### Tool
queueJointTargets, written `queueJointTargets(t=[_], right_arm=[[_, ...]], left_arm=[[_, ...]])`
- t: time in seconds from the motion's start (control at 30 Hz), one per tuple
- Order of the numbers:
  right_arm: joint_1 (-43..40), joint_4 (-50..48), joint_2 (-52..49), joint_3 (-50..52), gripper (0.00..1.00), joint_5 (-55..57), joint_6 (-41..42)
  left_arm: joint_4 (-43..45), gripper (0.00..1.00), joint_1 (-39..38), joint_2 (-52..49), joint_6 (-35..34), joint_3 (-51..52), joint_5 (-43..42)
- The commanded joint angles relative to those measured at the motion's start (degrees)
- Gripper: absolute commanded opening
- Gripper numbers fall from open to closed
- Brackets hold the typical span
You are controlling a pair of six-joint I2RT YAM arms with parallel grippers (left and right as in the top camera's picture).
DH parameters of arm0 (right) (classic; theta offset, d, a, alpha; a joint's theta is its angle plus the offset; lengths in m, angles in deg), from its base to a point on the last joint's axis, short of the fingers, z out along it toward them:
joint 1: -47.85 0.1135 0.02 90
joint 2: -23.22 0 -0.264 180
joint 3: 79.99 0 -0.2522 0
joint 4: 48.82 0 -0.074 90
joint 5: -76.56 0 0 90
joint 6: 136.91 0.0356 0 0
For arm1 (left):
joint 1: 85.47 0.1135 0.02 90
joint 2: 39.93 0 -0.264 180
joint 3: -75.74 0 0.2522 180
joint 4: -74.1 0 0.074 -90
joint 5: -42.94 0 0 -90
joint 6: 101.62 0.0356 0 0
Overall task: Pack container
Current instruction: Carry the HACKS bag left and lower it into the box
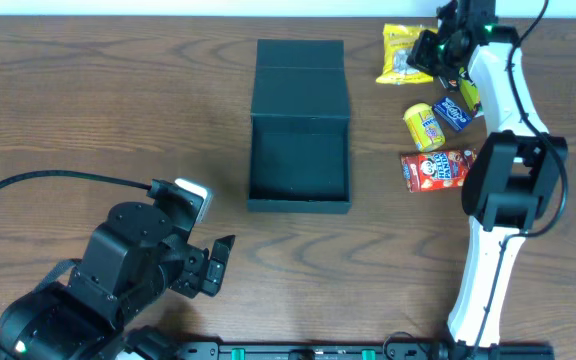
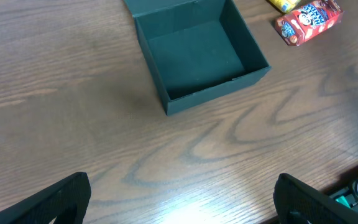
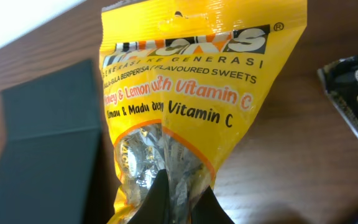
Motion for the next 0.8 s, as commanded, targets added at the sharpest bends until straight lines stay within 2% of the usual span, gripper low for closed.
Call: queueJointTargets(t=[0.0,0.33,0.63,0.77], right_arm=[[2.45,2.05,7.39,-2.19,0.01,-2.25,-2.58],[11.89,13.73,16.74,-2.16,0.01,-4.39,-2.99],[19.82,24.76,17.27,-2.1,0.01,-5.88,-4.15],[24.3,25.16,17.27,-1.66,0.02,-5.84,-3.74]], left_arm=[[-0.04,0.95,-0.13,0.15,-0.42,-0.7,0.39],[-0.07,0.95,-0.13,0.15,-0.42,-0.7,0.37],[-0.04,0.95,-0.13,0.15,-0.42,-0.7,0.37],[-0.07,0.95,-0.13,0.15,-0.42,-0.7,0.37]])
